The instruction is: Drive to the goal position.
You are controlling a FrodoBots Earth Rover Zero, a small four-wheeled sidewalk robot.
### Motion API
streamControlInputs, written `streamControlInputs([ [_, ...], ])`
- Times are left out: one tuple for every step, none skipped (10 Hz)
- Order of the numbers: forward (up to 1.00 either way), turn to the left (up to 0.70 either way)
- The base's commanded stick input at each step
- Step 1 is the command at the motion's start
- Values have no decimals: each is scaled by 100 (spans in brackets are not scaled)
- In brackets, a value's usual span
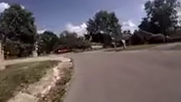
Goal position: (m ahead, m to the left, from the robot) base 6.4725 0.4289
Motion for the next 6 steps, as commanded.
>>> streamControlInputs([
  [100, 0],
  [100, 0],
  [100, 0],
  [100, 0],
  [100, 0],
  [100, 0],
])
